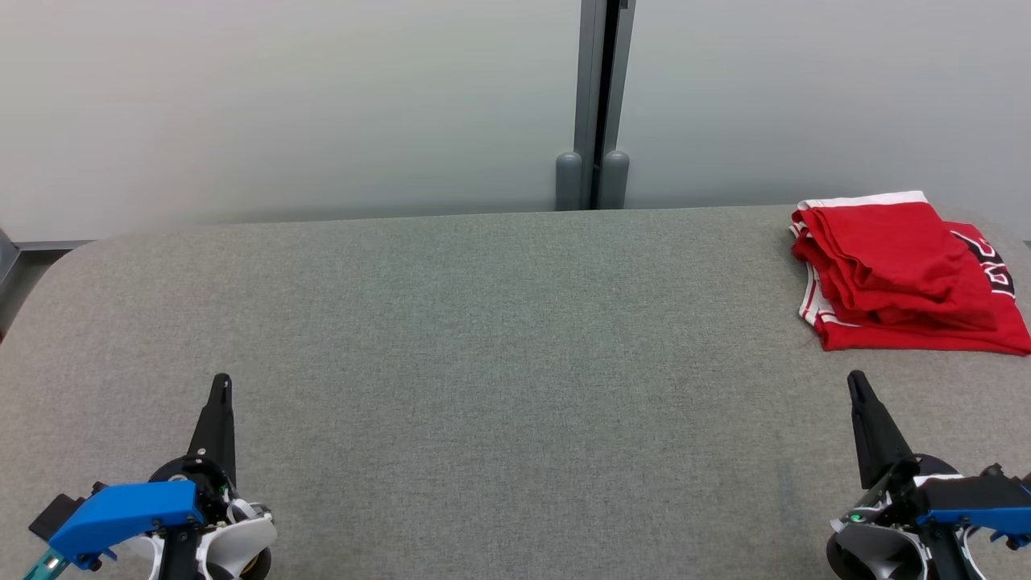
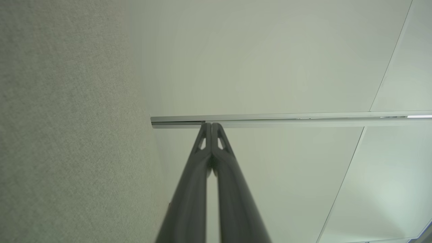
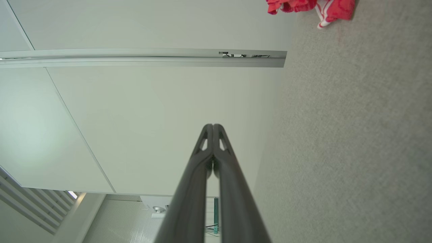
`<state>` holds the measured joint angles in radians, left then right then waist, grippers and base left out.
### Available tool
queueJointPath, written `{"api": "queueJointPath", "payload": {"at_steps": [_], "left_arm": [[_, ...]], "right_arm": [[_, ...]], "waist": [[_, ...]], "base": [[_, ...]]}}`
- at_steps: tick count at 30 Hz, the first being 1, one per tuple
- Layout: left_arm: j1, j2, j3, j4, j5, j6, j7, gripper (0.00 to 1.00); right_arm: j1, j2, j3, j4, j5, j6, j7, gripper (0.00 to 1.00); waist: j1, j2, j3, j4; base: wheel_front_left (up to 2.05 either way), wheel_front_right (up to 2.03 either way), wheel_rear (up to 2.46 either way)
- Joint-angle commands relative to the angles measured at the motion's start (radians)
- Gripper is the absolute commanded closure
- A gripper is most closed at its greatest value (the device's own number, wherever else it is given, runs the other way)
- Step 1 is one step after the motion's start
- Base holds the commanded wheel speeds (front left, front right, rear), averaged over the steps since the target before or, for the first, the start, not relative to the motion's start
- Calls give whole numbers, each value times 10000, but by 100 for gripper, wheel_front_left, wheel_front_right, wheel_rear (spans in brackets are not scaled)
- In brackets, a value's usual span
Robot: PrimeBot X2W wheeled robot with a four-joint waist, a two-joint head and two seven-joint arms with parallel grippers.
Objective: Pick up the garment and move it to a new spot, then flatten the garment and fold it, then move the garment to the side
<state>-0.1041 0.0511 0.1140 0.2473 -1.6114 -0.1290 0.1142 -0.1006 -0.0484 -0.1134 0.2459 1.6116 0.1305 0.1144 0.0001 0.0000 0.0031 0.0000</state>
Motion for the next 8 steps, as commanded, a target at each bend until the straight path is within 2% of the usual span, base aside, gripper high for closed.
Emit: {"api": "queueJointPath", "payload": {"at_steps": [1,8], "left_arm": [[-97,-21,11,-37,-28,-33,35,100],[-97,-21,11,-38,-28,-33,35,100]], "right_arm": [[-139,-33,-25,-24,27,4,16,100],[-139,-33,-25,-24,27,4,15,100]], "waist": [[-1,0,0,0],[-1,0,0,0]], "base": [[0,0,0],[0,0,0]]}}
